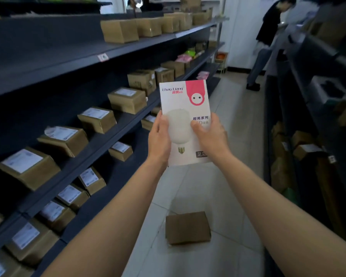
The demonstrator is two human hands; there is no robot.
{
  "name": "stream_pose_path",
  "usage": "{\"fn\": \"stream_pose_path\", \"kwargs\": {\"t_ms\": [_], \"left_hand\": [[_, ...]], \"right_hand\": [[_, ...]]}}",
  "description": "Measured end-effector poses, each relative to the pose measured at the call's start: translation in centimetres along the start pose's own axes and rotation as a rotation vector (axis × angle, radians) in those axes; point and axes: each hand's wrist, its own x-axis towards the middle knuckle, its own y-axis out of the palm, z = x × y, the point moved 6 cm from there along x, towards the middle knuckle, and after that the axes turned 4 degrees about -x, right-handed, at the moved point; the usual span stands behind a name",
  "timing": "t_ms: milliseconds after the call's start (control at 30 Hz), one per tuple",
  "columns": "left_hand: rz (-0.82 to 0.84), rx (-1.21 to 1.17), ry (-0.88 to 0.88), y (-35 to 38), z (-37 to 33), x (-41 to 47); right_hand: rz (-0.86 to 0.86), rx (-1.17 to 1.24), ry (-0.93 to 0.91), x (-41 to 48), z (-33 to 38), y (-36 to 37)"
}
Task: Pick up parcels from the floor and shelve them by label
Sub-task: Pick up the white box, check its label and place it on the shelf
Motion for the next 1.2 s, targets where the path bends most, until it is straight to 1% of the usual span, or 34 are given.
{"fn": "stream_pose_path", "kwargs": {"t_ms": [100, 167, 233, 300, 367, 467, 533, 667, 767, 833, 967, 1100, 1200], "left_hand": [[-0.063, -0.007, 0.028, -0.6, -1.6, 0.1], [-0.075, -0.001, 0.042, -0.8, -2.1, 0.3], [-0.026, -0.021, 0.048, -0.5, -2.3, 0.1], [0.065, -0.039, 0.043, 0.2, -2.5, -0.1], [0.136, -0.026, -0.014, 0.8, -2.5, -0.2], [0.155, 0.032, -0.104, 0.8, -2.4, -0.2], [0.162, 0.08, -0.11, 0.8, -2.5, -0.2], [0.168, 0.084, -0.102, 0.8, -2.5, -0.4], [0.171, 0.04, -0.096, 0.4, -2.2, -0.4], [0.147, 0.017, -0.091, -0.1, -2.0, -0.4], [0.123, 0.009, -0.079, -0.3, -1.9, -0.5], [0.099, 0.006, -0.149, -0.7, -1.5, -0.8], [0.075, 0.022, -0.137, -1.2, -1.5, -0.8]], "right_hand": [[-0.028, 0.046, -0.031, -0.1, 1.7, -0.8], [-0.046, 0.07, -0.04, -0.2, 2.1, -1.2], [-0.06, 0.096, -0.035, -0.6, 2.1, -1.6], [-0.072, 0.134, -0.017, -0.9, 1.8, -2.0], [-0.081, 0.178, 0.02, -1.1, 1.3, -2.3], [-0.092, 0.199, 0.037, -1.1, 1.1, -3.0], [-0.094, 0.192, 0.025, -1.0, 1.4, -3.4], [-0.107, 0.164, -0.043, -1.1, 2.2, -3.9], [-0.155, 0.081, -0.026, -1.1, 2.2, -4.2], [-0.123, 0.046, 0.015, -1.1, 2.0, -4.2], [0.025, -0.006, 0.08, -1.7, 2.3, -3.0], [0.069, -0.122, 0.094, -1.7, 2.6, -1.6], [0.113, -0.107, 0.121, -1.8, 2.3, -0.8]]}}
